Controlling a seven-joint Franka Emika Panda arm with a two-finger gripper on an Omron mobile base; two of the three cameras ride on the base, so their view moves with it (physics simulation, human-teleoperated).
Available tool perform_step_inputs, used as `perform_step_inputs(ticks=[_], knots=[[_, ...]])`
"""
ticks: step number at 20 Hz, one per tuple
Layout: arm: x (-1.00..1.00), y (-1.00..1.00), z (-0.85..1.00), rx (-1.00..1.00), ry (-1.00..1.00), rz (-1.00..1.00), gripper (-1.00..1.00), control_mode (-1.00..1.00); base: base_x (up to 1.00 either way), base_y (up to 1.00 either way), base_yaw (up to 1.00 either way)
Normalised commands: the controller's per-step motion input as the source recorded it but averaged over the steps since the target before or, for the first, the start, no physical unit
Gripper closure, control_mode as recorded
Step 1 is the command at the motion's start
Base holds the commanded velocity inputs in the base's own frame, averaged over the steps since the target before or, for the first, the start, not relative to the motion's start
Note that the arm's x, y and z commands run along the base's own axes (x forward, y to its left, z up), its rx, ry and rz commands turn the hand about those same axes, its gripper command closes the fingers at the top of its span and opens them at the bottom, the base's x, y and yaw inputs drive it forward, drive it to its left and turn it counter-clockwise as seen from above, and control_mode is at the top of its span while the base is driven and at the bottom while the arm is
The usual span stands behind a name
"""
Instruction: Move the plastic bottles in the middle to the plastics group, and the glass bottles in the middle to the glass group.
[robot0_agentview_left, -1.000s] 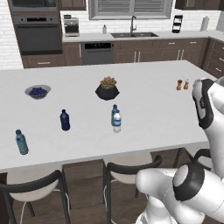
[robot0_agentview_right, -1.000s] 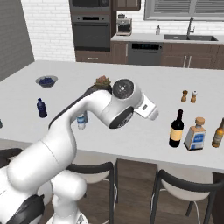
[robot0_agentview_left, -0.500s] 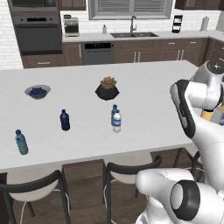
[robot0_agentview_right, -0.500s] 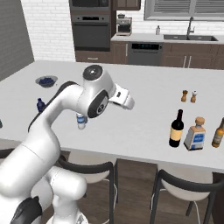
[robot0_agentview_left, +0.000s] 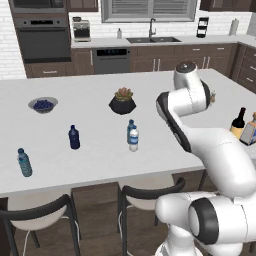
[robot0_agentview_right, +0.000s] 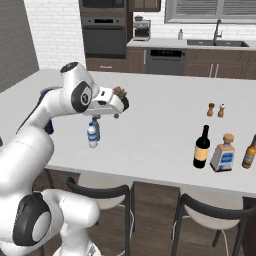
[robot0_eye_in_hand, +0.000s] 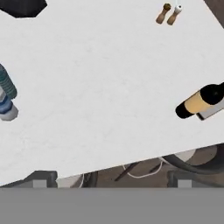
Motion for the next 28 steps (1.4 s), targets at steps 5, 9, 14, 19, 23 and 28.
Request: perform_step_inputs(ticks=[5, 9, 14, 19, 23, 28], knots=[[0.19, 0.27, -0.31, 0.02, 0.10, 0.02, -1.00, -1.00, 0.00, 0.00, 0.00], [0.01, 0.00, -0.21, 0.21, -0.19, 0.00, -1.00, -1.00, 0.00, 0.00, 0.00], [0.00, 0.07, -0.16, 0.20, -0.19, 0.00, -1.00, -1.00, 0.00, 0.00, 0.00], [0.00, 0.17, -0.02, 0.16, -0.14, 0.00, -1.00, -1.00, 0.00, 0.00, 0.00], [0.00, 0.06, 0.00, 0.12, -0.06, 0.00, -1.00, -1.00, 0.00, 0.00, 0.00], [0.00, 0.08, 0.00, 0.02, 0.00, 0.00, -1.00, -1.00, 0.00, 0.00, 0.00]])
